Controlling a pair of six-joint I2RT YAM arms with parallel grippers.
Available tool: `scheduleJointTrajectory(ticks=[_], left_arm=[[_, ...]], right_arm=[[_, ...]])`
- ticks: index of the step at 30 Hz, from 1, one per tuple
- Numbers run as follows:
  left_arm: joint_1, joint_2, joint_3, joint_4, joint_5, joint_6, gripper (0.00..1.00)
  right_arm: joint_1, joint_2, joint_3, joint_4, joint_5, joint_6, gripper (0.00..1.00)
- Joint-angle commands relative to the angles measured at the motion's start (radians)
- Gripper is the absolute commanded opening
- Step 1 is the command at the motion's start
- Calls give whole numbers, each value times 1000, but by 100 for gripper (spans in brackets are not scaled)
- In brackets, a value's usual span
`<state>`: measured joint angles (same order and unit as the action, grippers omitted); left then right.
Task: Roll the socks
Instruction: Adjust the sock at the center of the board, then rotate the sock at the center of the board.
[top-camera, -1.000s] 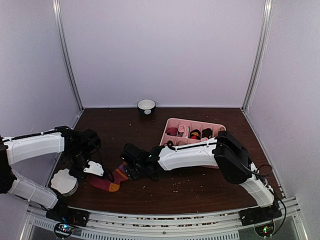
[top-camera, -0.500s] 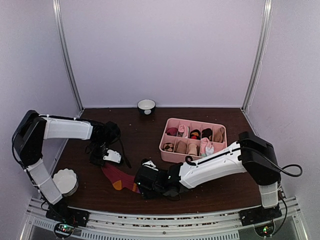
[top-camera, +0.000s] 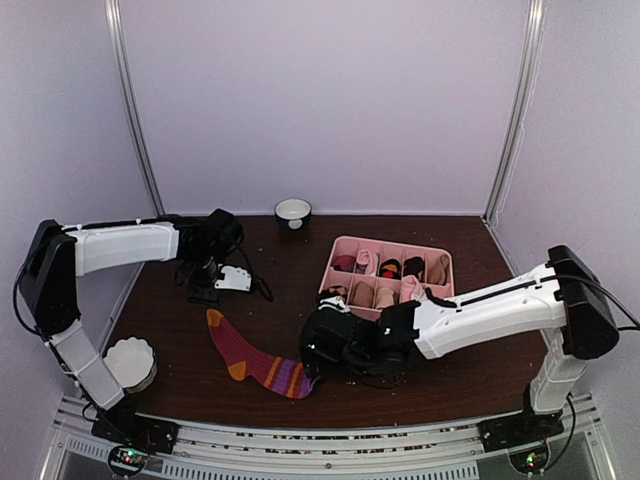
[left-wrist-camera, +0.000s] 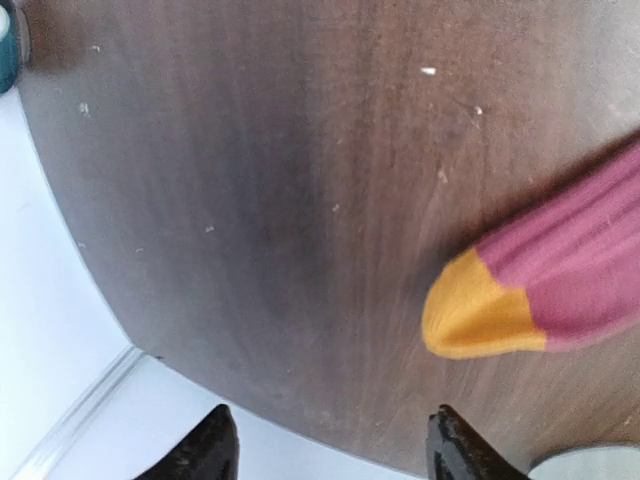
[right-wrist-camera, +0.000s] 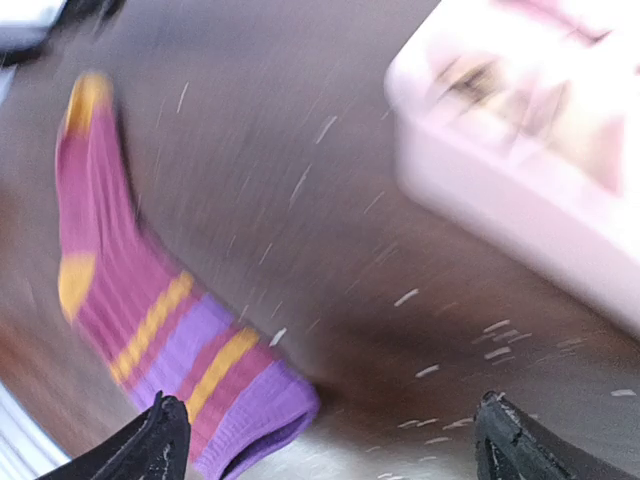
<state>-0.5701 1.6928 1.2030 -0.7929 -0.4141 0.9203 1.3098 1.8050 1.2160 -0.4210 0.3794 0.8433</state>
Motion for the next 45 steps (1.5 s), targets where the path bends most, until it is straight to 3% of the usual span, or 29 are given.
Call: scheduleJointTrajectory(ticks=[1,2,5,6,9,13,15,20,23,33,45], left_arm=[[9,-137,-1,-50,25,-64,97],[16,-160,-1,-49,49,-95,98],[54,-181,19,-95,200,-181,98],[58,-171,19,-110,245,-193,98],[57,-99,-22,-110,328,-212,98],[52,-23,-71,-36,373,-223,98],[44,-3,-86,-2,359,-217,98],[39,6,-141,73,300,-186,98],[36,35,-164,143,229,-167,98],[35,208,14,192,164,-146,98],[22,370,327,172,174,-122,98]], right_arm=[[-6,-160,5,-148,379,159,100],[-9,-197,-40,-84,391,150,100],[-17,-253,-158,243,276,-103,100],[-17,-238,-148,262,247,-146,100],[-17,-122,-9,102,165,-204,91],[-17,37,125,-30,16,-257,71],[-16,69,116,-24,-40,-249,64],[-16,60,-22,80,-153,-235,58],[-13,80,-54,92,-190,-229,49],[70,150,-41,69,-209,-200,41],[115,249,108,54,-254,-208,40]])
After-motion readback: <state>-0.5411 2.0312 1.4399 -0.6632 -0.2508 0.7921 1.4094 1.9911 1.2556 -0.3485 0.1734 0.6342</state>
